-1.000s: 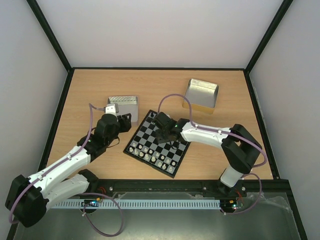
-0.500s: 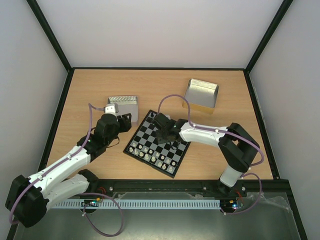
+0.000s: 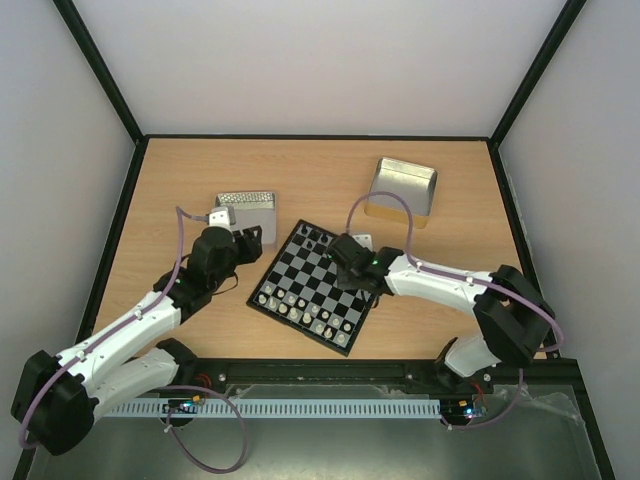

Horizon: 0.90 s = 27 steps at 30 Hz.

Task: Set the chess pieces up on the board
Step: Pick up the chess piece from the chessboard, then place the chess piece on the chessboard.

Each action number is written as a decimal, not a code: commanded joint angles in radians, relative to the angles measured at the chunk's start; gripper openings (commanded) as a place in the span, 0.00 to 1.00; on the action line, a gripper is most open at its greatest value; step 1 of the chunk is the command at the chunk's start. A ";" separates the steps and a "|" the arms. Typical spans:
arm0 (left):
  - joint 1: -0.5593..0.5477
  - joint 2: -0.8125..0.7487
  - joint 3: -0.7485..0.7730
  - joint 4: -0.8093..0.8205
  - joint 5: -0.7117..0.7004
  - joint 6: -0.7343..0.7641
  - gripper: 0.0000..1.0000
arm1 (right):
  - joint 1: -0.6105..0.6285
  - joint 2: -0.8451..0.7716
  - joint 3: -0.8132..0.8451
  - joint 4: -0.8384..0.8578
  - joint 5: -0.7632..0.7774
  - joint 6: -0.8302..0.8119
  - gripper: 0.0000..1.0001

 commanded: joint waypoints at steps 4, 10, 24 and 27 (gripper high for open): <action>0.011 0.002 -0.013 0.002 0.009 -0.005 0.59 | -0.092 -0.088 -0.095 -0.062 0.078 0.069 0.02; 0.012 0.003 -0.017 0.006 0.017 -0.007 0.59 | -0.135 -0.088 -0.104 -0.036 0.080 0.047 0.03; 0.015 0.009 -0.013 -0.006 0.020 -0.019 0.59 | -0.161 -0.030 -0.120 0.013 0.086 0.074 0.04; 0.015 0.010 -0.012 -0.005 0.020 -0.018 0.59 | -0.161 -0.027 -0.122 0.010 0.108 0.078 0.06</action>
